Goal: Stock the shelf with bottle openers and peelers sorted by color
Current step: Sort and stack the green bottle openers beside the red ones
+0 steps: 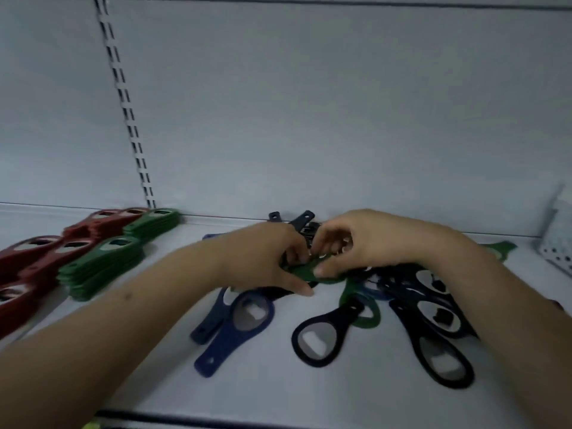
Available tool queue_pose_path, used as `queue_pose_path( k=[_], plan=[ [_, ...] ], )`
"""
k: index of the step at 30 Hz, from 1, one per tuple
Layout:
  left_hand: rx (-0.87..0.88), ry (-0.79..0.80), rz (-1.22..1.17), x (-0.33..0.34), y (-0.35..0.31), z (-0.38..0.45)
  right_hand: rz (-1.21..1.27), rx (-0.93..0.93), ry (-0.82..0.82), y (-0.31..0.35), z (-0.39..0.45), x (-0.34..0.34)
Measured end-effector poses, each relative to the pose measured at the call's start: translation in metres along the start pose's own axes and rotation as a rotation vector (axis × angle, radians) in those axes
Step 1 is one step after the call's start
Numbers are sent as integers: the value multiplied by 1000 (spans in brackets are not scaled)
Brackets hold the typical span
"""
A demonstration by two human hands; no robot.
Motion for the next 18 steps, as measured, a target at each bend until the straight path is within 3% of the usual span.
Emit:
queue_pose_path(
  k=[8,12,18],
  plan=[
    [-45,-1,-170,-6,36,10,-42,30,-141,-14,8,2],
    [-152,-131,-224,-24,61,0,29,115,-381,-18,10,-2],
    [-367,-470,-645,-28,87,2,-262,275,-282,-13,16,14]
  ],
)
Point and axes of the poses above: each hand's wrist, its own z-axis towards the middle knuckle, its own x-axis out of the palm, y = z × x, the point moved 7 cm from there along z, towards the middle knuckle, and after that the axes turned 3 degrees about -x, right-handed, at the moved point
